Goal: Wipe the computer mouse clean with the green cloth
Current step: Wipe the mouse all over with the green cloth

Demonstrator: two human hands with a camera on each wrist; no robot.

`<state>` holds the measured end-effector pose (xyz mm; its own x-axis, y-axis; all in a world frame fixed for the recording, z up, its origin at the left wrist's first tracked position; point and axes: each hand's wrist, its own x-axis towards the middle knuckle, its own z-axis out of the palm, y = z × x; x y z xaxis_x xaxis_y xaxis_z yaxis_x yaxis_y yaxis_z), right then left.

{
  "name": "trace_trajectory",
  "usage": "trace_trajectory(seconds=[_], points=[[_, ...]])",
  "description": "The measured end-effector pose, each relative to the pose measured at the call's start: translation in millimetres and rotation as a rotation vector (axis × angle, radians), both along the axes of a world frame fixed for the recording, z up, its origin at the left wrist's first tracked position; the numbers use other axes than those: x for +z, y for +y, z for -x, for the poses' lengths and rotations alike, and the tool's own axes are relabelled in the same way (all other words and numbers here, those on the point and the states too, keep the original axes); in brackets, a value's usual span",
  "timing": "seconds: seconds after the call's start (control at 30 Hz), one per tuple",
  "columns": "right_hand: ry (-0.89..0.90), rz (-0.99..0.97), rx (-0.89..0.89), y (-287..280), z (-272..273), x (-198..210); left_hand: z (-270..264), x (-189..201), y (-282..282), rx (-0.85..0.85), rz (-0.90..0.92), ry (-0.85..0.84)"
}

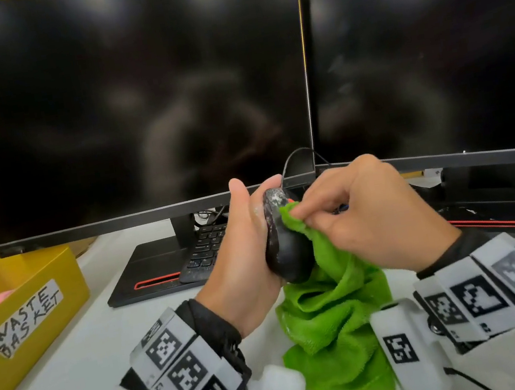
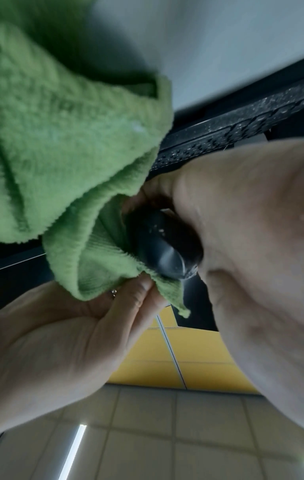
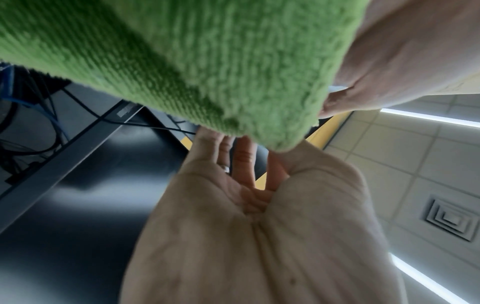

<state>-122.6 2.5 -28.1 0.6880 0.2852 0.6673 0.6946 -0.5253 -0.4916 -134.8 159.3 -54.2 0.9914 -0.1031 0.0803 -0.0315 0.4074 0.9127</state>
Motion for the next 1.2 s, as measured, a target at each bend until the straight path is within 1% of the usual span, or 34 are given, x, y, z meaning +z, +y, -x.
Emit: trace_trajectory(seconds=[0.07,0.13,0.23,0.33,0.43,0.5,0.6,0.73,0.77,0.9,0.97,1.03,1.1,1.13,1.2], points=[[-0.019,-0.023,-0.034,-0.4,-0.3,-0.1,-0.7,-3.2,-4.5,-0.011,-0.021,-0.017],[-0.056,0.011,-0.01,6.4,4.6,-1.6,-2.9,-5.8,-4.8,-0.02,-0.037,-0.037],[-0.038,0.071,0.033,9.8,10.3,-2.3,-5.1,-4.4,2.0,-0.011,-0.061,-0.058],[-0.035,-0.005,-0.071,1.7,4.7,-0.2,-5.5,-6.7,3.4,-0.001,-0.098,-0.093],[-0.106,-0.089,-0.182,2.0,0.4,-1.0,-4.2,-9.7,-3.5,0.003,-0.142,-0.142],[-0.121,-0.073,-0.14,8.8,2.7,-4.2,-5.0,-11.6,-2.9,-0.001,-0.166,-0.164],[-0.064,-0.013,-0.02,11.3,6.6,-6.9,-7.1,-10.7,4.7,-0.016,-0.18,-0.167],[-0.091,-0.067,-0.141,1.1,-1.1,-2.8,-6.9,-11.9,1.6,0.008,-0.217,-0.196],[-0.107,-0.077,-0.139,2.5,-1.0,-2.5,-6.2,-12.4,-0.3,0.006,-0.224,-0.2],[-0.082,0.006,0.001,13.0,8.7,-5.0,-9.6,-16.6,3.0,-0.041,-0.229,-0.205],[-0.071,0.019,-0.031,8.3,8.5,-3.3,-10.6,-16.0,6.3,-0.042,-0.204,-0.199],[-0.052,-0.069,-0.109,1.0,3.6,-0.2,-10.2,-15.4,4.3,-0.039,-0.203,-0.199],[-0.076,-0.114,-0.175,0.0,1.0,0.1,-8.1,-14.9,-1.0,-0.037,-0.222,-0.201],[-0.099,-0.111,-0.186,2.7,1.6,-0.6,-7.3,-14.4,-2.6,-0.038,-0.224,-0.202],[-0.133,-0.097,-0.141,8.8,5.1,-4.0,-6.5,-12.7,-0.1,-0.034,-0.205,-0.184]])
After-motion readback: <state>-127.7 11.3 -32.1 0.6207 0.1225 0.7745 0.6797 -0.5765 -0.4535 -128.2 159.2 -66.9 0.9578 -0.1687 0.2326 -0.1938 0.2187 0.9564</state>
